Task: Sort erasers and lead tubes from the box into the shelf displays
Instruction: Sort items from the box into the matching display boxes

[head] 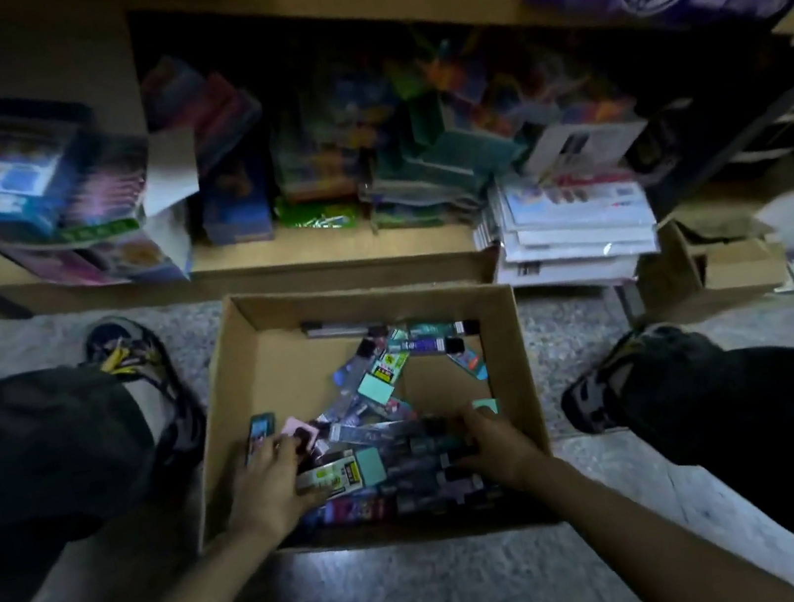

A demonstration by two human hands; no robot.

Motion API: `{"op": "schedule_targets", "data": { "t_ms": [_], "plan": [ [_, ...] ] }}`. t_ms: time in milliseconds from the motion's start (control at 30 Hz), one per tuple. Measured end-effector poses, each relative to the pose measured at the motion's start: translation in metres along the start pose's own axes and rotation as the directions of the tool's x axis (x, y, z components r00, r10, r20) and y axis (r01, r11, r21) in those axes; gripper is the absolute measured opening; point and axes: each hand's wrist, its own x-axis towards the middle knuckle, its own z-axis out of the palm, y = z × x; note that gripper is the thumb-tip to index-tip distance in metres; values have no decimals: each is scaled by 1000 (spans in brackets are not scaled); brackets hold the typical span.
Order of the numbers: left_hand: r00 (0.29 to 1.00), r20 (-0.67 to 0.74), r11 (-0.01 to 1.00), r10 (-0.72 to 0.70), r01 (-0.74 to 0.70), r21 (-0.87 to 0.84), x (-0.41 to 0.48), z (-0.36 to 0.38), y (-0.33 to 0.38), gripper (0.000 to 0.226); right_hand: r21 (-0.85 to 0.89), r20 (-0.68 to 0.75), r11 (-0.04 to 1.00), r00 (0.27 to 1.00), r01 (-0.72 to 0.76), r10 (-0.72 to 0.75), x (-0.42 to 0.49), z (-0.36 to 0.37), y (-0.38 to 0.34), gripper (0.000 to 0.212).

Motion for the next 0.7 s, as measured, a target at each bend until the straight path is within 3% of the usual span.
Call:
{"op": "schedule_targets", "data": {
  "t_ms": [67, 200, 367, 467, 567, 700],
  "plan": [
    [999, 32, 1000, 3, -4, 9, 7, 3, -11, 84, -127, 15, 991, 999, -49, 51, 7, 23, 7, 84],
    [998, 18, 998, 67, -67, -4, 17, 11, -15, 86, -376, -54, 926, 998, -38, 19, 22, 53, 10, 98],
    [993, -84, 986, 88, -99, -132, 25, 19, -5, 76, -148, -146, 988, 989, -32, 11, 45, 50, 1, 93],
    [997, -21, 997, 68, -67, 25, 26, 26, -4, 87, -37, -201, 997, 978, -65, 57, 53, 48, -3, 78],
    [999, 14, 994, 33, -34, 103, 26, 28, -4, 84, -10, -141, 997, 987, -80, 78, 54, 45, -2, 69],
    [997, 49, 998, 55, -57, 37, 28, 29, -4, 60, -66, -48, 996, 997, -56, 53, 49, 38, 3, 68]
  ]
}}
